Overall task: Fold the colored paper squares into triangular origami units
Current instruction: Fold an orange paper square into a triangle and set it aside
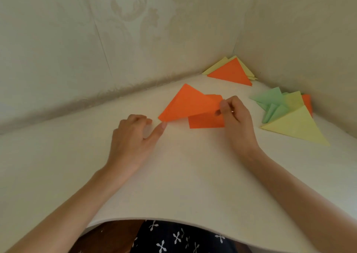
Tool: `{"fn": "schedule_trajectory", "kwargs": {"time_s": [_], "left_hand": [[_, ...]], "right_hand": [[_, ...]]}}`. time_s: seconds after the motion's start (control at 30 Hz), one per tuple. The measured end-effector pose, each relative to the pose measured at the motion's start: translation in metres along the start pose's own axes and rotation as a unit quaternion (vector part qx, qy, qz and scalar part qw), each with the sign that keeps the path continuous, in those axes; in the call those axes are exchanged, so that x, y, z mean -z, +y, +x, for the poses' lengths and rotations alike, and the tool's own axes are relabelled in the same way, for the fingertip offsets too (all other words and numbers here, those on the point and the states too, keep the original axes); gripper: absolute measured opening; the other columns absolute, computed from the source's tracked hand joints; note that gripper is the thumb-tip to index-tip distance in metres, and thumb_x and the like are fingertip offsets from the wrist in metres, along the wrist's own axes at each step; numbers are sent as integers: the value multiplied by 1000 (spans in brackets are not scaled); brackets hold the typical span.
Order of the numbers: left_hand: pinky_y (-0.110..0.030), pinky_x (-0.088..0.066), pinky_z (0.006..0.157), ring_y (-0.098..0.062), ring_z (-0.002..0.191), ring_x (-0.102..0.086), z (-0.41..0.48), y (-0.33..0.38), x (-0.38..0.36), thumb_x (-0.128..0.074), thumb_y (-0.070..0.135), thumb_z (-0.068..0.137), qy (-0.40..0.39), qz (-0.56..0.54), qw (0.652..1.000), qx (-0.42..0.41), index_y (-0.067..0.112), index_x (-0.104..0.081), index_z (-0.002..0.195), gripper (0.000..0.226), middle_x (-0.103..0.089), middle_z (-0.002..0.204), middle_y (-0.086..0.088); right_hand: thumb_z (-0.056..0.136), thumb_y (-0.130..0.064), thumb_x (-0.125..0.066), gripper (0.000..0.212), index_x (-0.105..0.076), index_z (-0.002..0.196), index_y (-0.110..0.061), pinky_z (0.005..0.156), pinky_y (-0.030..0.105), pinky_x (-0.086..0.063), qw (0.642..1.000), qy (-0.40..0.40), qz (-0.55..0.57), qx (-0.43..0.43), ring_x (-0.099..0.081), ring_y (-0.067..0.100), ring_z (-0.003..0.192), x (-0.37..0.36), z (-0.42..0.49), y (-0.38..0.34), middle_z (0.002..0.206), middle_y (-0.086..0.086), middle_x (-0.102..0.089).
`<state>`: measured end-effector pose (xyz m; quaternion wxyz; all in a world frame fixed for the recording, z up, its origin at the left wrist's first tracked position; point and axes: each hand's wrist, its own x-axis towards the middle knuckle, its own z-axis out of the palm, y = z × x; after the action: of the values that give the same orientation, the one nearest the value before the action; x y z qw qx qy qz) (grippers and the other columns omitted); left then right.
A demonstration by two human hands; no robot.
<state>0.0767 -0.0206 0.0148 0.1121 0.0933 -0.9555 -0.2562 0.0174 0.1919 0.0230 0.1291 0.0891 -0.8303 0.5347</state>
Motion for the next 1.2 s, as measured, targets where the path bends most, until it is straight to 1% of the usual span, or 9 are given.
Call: {"fn": "schedule_trajectory", "kwargs": {"time_s": [0.1,0.17,0.3,0.43,0.53,0.6,0.73,0.9,1.2], "left_hand": [[-21,-42,74,-7,91,-57,7,24,-9,-54,51,87,31,-177,981,71,13,-57,117,49,-56,118,-1],[-13,-42,58,3,67,-61,14,40,-13,-57,48,88,-9,-331,934,131,10,-58,105,42,-65,105,-4],[-24,-50,69,-15,84,-70,29,67,-21,-54,43,90,-118,-580,785,185,9,-61,92,34,-71,92,-9],[-20,-52,66,-8,71,-68,44,74,-23,-47,20,99,-34,-637,753,163,11,-56,82,22,-69,79,-3],[-20,-53,62,-8,61,-65,52,65,-20,-47,7,97,-7,-643,751,150,10,-54,73,25,-67,65,0],[-21,-52,61,-9,59,-63,53,57,-16,-49,7,96,-33,-624,768,137,10,-57,74,23,-66,62,1],[-20,-50,60,-8,58,-57,38,42,-7,-53,8,94,-123,-486,865,36,9,-65,84,16,-64,65,2],[-15,-43,56,-7,59,-53,18,39,2,-54,14,92,-248,-388,886,-64,14,-66,81,16,-61,65,4],[-17,-41,61,-4,64,-54,18,34,-3,-55,30,92,-148,-379,912,-41,20,-67,76,22,-61,70,6]], "right_hand": [[102,-20,-38,27,-46,77,-16,71,14,-36,993,56,104,-3,-50,5,77,-2,2,-2,82,4,-62],[102,-22,-38,27,-45,76,-20,77,23,-40,987,80,143,-4,-55,8,81,-2,4,-3,81,1,-67],[100,-16,-44,24,-50,76,-14,75,19,-40,980,44,191,11,-53,1,75,-1,1,-8,74,-12,-66],[94,-17,-52,24,-56,70,-14,72,17,-40,983,-46,176,25,-57,8,75,-5,-6,-7,77,-1,-69],[95,-28,-46,39,-57,64,-7,68,20,-39,991,-77,108,-2,-55,12,68,-5,-7,-6,68,3,-64],[101,-25,-40,46,-57,62,-7,66,19,-38,995,-32,91,-18,-52,8,65,-1,-5,-6,66,2,-61],[101,-28,-38,30,-57,83,-12,72,23,-41,991,51,117,-36,-54,8,74,10,7,-6,79,-1,-64],[94,-17,-53,12,-61,93,-8,60,24,-45,972,-143,176,-62,-56,11,62,10,7,-13,64,-4,-64],[90,0,-55,12,-60,82,-7,56,17,-43,968,-191,147,-65,-58,6,55,-5,-8,-15,54,-6,-62]]}}
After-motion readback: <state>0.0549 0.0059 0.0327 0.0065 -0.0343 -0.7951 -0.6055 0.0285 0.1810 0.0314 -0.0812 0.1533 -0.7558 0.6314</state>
